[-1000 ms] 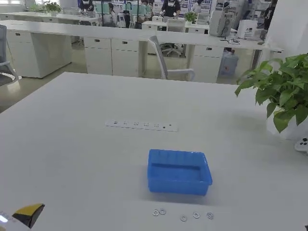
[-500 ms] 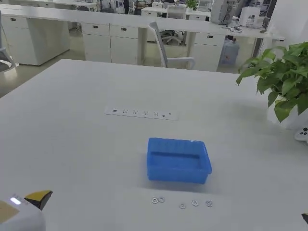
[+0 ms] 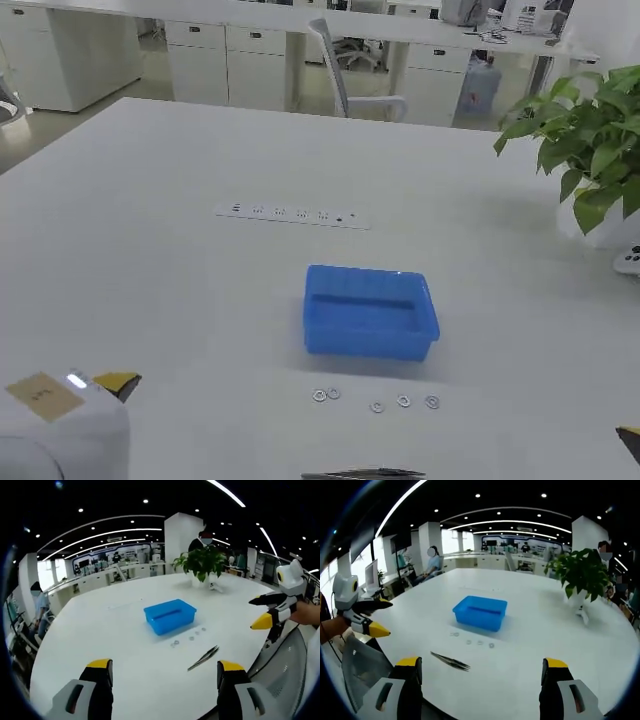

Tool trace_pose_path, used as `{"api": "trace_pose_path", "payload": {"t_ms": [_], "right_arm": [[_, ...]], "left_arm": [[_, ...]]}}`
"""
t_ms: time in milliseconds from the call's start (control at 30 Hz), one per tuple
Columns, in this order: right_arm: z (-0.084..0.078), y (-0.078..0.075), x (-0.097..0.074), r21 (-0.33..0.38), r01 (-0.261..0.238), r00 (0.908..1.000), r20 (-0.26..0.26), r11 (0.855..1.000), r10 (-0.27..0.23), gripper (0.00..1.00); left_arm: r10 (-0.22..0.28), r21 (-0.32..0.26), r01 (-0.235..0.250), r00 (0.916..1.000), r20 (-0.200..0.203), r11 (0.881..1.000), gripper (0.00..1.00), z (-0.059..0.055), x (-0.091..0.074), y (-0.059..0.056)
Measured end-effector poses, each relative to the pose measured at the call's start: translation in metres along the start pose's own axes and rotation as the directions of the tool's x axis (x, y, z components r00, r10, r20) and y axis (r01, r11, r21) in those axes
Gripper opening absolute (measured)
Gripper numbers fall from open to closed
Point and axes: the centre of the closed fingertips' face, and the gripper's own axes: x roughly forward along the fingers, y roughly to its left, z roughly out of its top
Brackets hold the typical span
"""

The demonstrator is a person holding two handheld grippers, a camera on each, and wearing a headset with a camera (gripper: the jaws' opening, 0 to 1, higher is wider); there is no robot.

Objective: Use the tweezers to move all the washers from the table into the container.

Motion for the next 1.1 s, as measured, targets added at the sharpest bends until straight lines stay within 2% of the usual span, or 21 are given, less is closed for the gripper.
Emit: {"api": "trace_pose_path", "payload": {"t_ms": [33,67,200,333,467,567,600,633,733,767,800,867,933,1067,1100], "right_arm": [[-0.001,0.000,0.000,-0.001,-0.001,1.0000,-0.001,1.000,0.001,0.99],[-0.002,0.001,0.001,-0.001,-0.002,1.0000,-0.005,1.000,0.002,0.99],[-0.003,0.001,0.001,-0.006,-0.003,0.9999,-0.014,1.000,0.003,0.98],[-0.005,0.001,0.003,-0.007,-0.004,0.9997,-0.026,1.000,0.004,0.98],[-0.009,0.002,0.005,-0.004,-0.010,0.9993,-0.036,1.000,0.010,0.98],[-0.012,0.002,0.006,0.002,-0.013,0.9988,-0.047,1.000,0.013,0.97],[-0.012,0.002,0.006,0.004,-0.013,0.9988,-0.047,1.000,0.013,0.97],[-0.013,0.002,0.007,0.007,-0.013,0.9987,-0.048,1.000,0.013,0.97],[-0.015,0.002,0.008,0.016,-0.014,0.9983,-0.056,1.000,0.015,0.97],[-0.015,0.002,0.008,0.018,-0.014,0.9983,-0.057,1.000,0.015,0.97],[-0.016,0.002,0.008,0.021,-0.015,0.9981,-0.060,1.000,0.016,0.97],[-0.018,0.003,0.009,0.022,-0.017,0.9976,-0.067,1.000,0.019,0.97],[-0.020,0.003,0.009,0.022,-0.020,0.9971,-0.073,1.000,0.021,0.97],[-0.022,0.003,0.009,0.026,-0.019,0.9967,-0.078,0.999,0.021,0.97],[-0.022,0.003,0.009,0.028,-0.019,0.9966,-0.080,0.999,0.021,0.97]], "left_arm": [[-0.014,0.008,0.015,0.9999,-0.006,1.000,0.86,0.000,0.002,-0.002],[-0.049,0.022,0.050,0.9984,-0.028,0.999,0.84,-0.002,0.005,-0.007],[-0.106,0.044,0.109,0.9921,-0.066,0.993,0.73,-0.002,0.014,-0.015],[-0.147,0.068,0.153,0.9855,-0.085,0.986,0.71,-0.001,0.022,-0.020],[-0.201,0.136,0.220,0.9695,-0.140,0.966,0.65,-0.006,0.032,-0.028],[-0.249,0.149,0.276,0.9521,-0.177,0.950,0.59,-0.009,0.038,-0.036],[-0.282,0.151,0.314,0.9384,-0.200,0.937,0.56,-0.012,0.040,-0.041],[-0.297,0.146,0.332,0.9301,-0.216,0.932,0.55,-0.013,0.041,-0.044],[-0.322,0.165,0.369,0.9113,-0.257,0.915,0.43,-0.017,0.050,-0.049],[-0.327,0.174,0.377,0.9090,-0.259,0.910,0.41,-0.017,0.053,-0.050],[-0.346,0.178,0.402,0.8959,-0.279,0.898,0.40,-0.020,0.055,-0.053],[-0.345,0.184,0.406,0.8929,-0.289,0.895,0.37,-0.022,0.061,-0.053],[-0.351,0.204,0.424,0.8819,-0.314,0.882,0.34,-0.028,0.067,-0.054],[-0.357,0.222,0.445,0.8682,-0.344,0.868,0.25,-0.036,0.078,-0.056],[-0.361,0.225,0.459,0.8566,-0.369,0.860,0.22,-0.042,0.081,-0.057]]}}
